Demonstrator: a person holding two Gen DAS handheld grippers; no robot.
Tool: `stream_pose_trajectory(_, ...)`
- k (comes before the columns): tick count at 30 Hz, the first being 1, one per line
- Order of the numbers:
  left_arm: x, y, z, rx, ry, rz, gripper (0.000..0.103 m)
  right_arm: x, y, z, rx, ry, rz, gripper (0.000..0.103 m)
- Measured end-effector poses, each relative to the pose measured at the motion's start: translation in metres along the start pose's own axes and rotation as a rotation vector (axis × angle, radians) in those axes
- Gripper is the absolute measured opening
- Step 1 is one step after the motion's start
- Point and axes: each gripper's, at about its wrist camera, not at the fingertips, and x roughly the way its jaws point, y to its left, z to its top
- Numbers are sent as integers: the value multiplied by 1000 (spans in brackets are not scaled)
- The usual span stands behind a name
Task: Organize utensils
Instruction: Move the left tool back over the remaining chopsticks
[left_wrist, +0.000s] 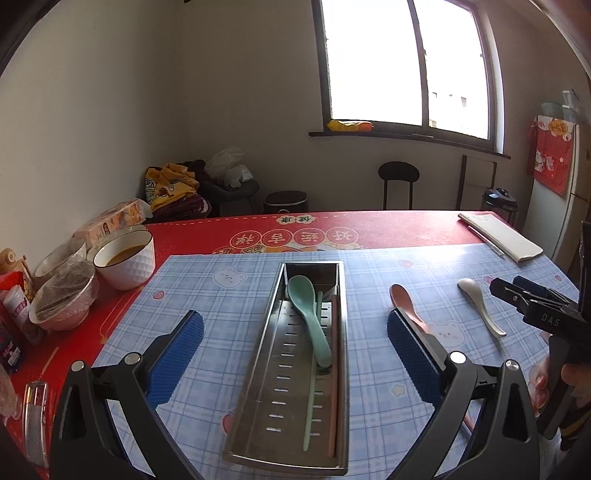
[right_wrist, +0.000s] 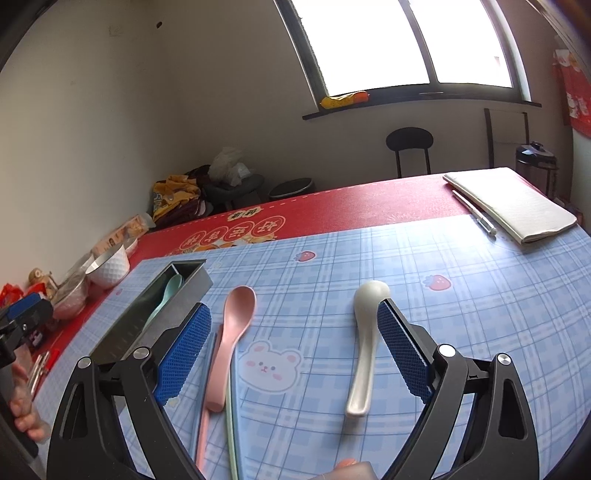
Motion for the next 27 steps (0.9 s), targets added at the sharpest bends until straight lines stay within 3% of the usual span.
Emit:
stream_pose_trajectory(9,19,-77,-10,79,109,-78,97,-27,-21,8,59,-37,-117,88)
stream_pose_trajectory(16,48,-111,-36,160,167,-22,96,-26,-32,5,109,1,-140,88)
stream_pose_trajectory(19,59,-118,-44,168,207,-22,83,-25,-36,4,136,9,-137,88)
stream_pose_trajectory(24,69,-111,-49,94,231,-44,68,-23,-40,1,187,36,-103,88)
stream_pose_trajectory(27,76,-114,-52,106,266,-61,50,-26,-38,2,188,28,-91,89)
